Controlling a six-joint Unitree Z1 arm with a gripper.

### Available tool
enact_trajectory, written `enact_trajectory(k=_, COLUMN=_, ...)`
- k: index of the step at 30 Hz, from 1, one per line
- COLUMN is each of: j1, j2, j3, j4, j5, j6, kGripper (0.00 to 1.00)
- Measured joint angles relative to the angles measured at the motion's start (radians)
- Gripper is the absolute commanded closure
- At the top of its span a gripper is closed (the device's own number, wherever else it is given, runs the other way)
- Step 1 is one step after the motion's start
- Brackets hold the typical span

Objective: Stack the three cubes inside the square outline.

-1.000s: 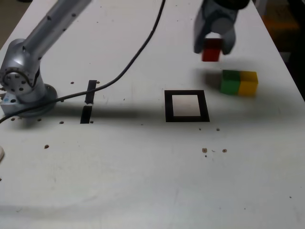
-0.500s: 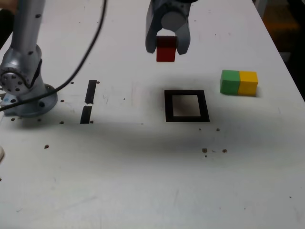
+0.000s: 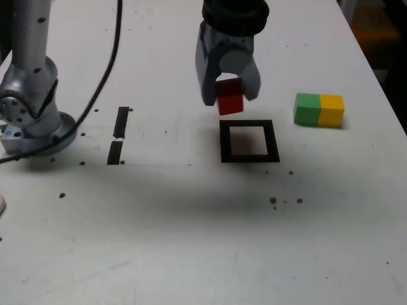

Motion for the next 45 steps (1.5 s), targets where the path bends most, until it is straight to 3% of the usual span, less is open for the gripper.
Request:
enact_trajectory(k=7, j1=-0.030, j2=0.123, j3=-0.094, j4=0.001, j5=-0.025, j6=0.004, kGripper=0.88)
enact_trajectory(k=14, j1=-0.013, j2=0.150, j3=-0.093, j4=0.018, j5=-0.026, j6=0.054, kGripper=0.88)
enact_trajectory(k=21, j1=-0.006, j2=0.169, j3=-0.070, j4=0.017, j5=-0.060, j6=0.066, kGripper=0.88)
enact_trajectory(k=35, j1=0.002, j2=0.222, j3=-0.086, j4=-0.013, j5=-0.057, j6=0.086, kGripper=0.81)
enact_trajectory(k=39, j1=0.002, j2=0.223, j3=-0.090, j4=-0.005, j5=-0.056, j6=0.086, kGripper=0.68)
enact_trajectory(k=41, j1=0.002, j2=0.224, j3=-0.092, j4=-0.005, j5=-0.055, j6=0.086, kGripper=0.53)
enact_trajectory(k=45, j1=0.002, j2=0.229, j3=-0.095, j4=-0.004, j5=-0.055, j6=0.086, kGripper=0.14)
